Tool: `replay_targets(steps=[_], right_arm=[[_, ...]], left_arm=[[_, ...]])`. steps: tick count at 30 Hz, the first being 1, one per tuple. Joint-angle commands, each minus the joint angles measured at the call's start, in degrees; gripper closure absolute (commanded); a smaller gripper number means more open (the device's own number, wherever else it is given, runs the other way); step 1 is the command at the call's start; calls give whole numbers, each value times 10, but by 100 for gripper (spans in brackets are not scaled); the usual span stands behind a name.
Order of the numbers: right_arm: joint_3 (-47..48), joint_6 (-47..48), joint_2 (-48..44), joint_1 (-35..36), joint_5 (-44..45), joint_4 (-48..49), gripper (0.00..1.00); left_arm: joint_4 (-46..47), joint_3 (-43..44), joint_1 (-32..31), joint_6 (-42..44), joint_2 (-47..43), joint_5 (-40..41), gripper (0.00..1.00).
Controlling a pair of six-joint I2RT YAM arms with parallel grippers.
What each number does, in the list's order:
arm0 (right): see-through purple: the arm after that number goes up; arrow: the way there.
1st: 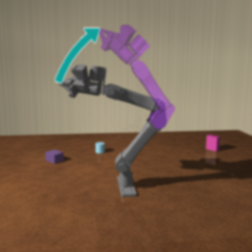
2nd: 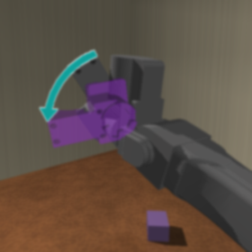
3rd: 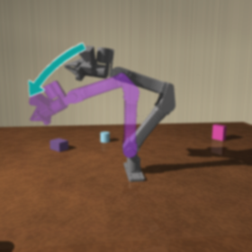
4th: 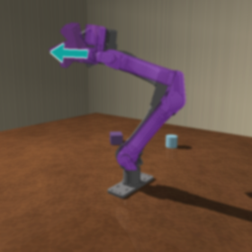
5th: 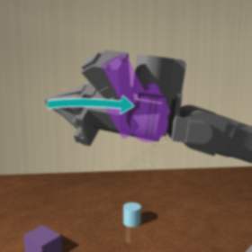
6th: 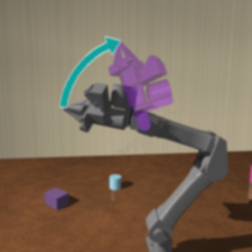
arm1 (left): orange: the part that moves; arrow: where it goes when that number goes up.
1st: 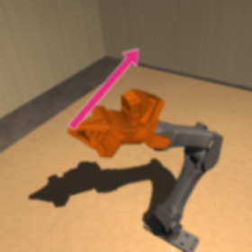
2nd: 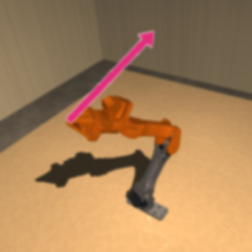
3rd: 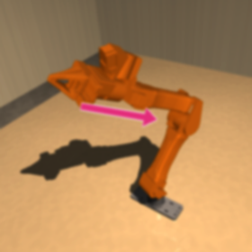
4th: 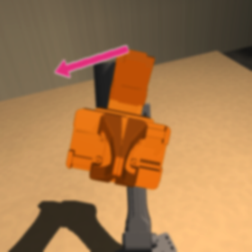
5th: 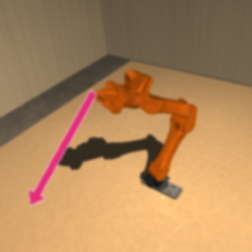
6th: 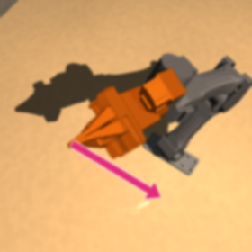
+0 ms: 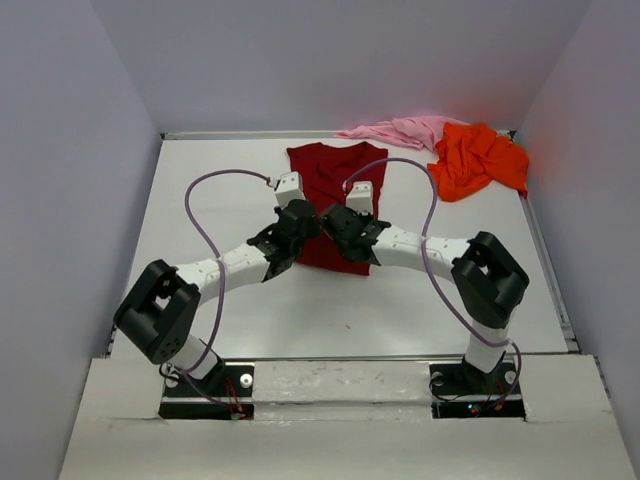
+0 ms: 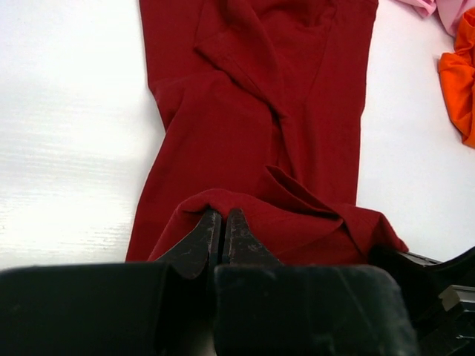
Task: Fold and stack the t-shirts
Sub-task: Fold the rectangle-folded T-shirt at the center of the board.
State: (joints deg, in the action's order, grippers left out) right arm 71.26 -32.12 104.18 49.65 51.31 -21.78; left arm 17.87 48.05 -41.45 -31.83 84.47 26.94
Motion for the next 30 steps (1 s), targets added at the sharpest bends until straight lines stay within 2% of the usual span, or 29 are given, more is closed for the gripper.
replay_targets(steps=[1, 14, 21, 22, 24, 25, 26, 27, 28, 30], right_arm=[[36, -3, 17, -17, 42, 29, 100], [113, 44, 124, -83, -9, 78, 100], [149, 62, 187, -107, -23, 88, 100], [153, 64, 191, -107, -23, 88, 100], [159, 72, 195, -107, -28, 88, 98], [159, 76, 195, -112, -30, 88, 90], [159, 81, 186, -112, -37, 90, 74], [151, 97, 177, -112, -40, 96, 67], [145, 108, 158, -112, -50, 105, 52], [140, 139, 141, -112, -81, 117, 40]], left_arm=[[42, 35, 10, 10, 31, 6, 100], [60, 77, 45, 6, 134, 18, 100], [41, 132, 55, 29, 182, 39, 100], [40, 138, 55, 38, 188, 41, 96], [23, 167, 57, 46, 206, 48, 66], [16, 177, 58, 50, 209, 46, 56], [-1, 197, 59, 56, 210, 48, 48], [-13, 206, 59, 57, 203, 49, 41], [-21, 212, 59, 61, 195, 49, 38], [-27, 225, 59, 70, 164, 41, 35]])
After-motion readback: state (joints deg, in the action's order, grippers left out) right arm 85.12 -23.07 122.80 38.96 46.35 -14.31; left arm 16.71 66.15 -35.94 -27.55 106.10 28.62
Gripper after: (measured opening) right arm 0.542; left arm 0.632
